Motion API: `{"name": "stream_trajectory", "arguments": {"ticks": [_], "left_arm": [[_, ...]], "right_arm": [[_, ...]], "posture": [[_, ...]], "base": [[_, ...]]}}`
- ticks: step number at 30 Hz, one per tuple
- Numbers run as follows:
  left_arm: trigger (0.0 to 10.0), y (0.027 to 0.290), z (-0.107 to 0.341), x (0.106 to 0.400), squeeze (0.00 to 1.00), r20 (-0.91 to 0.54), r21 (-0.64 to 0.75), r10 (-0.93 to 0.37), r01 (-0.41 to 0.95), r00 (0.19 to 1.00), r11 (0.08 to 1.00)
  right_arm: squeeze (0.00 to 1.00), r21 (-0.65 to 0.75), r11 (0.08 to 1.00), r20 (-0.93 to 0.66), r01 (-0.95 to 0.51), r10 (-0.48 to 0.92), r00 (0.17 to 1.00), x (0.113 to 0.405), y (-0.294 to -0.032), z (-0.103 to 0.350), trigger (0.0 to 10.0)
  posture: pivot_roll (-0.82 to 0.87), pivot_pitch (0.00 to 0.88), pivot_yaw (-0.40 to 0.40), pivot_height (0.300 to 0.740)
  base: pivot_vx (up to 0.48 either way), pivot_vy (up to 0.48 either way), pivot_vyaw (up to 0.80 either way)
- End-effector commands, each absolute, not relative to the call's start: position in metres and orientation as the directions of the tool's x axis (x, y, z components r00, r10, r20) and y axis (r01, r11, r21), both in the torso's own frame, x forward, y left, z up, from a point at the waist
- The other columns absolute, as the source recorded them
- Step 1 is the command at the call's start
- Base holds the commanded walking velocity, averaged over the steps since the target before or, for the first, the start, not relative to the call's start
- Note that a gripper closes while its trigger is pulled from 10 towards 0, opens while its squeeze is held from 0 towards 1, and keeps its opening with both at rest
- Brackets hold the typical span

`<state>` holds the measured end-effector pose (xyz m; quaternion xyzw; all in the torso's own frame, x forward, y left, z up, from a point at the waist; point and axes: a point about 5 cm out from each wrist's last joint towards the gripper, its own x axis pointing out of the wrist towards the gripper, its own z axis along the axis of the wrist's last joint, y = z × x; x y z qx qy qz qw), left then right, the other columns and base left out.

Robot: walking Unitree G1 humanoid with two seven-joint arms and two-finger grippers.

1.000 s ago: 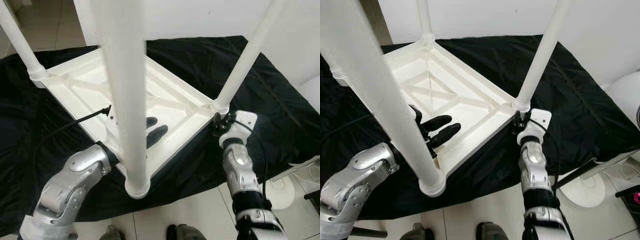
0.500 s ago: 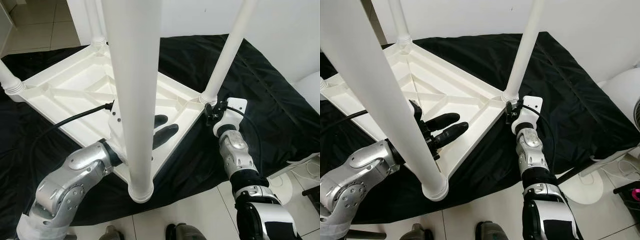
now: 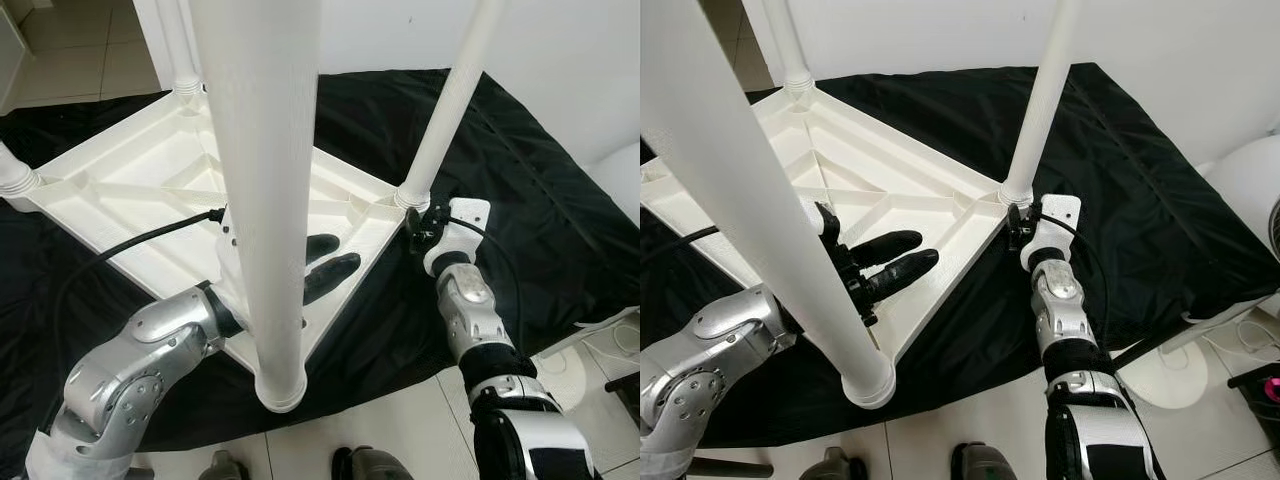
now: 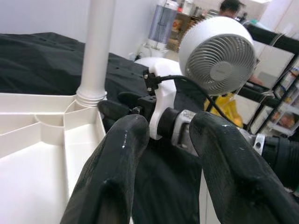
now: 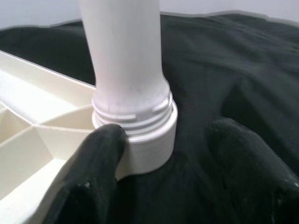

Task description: Building children table

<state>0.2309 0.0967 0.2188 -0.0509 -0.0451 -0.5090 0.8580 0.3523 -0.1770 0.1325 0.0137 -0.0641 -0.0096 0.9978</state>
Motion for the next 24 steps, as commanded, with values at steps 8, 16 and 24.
{"name": "stream_trajectory", "arguments": {"ticks": [8,16,24], "left_arm": [[10.0,0.150,0.212,0.272,0.00,0.061,0.078,-0.733,0.729,0.677,0.680],[10.0,0.177,0.211,0.280,1.00,0.014,0.094,-0.764,0.760,0.645,0.643],[10.0,0.187,0.202,0.273,1.00,-0.096,0.120,-0.827,0.831,0.554,0.543]], "right_arm": [[0.00,0.042,0.999,0.178,0.002,-0.010,0.984,0.322,-0.194,0.125,10.0],[0.00,0.052,0.987,0.215,-0.152,0.138,0.967,0.300,-0.195,0.131,10.0],[0.00,0.019,0.981,0.209,-0.195,0.186,0.960,0.295,-0.205,0.136,10.0]], "posture": [[-0.01,0.141,0.011,0.740],[-0.03,0.125,0.012,0.740],[-0.03,0.119,0.009,0.740]], "base": [[0.000,0.000,0.00],[0.000,0.000,0.00],[0.000,0.000,0.00]]}}
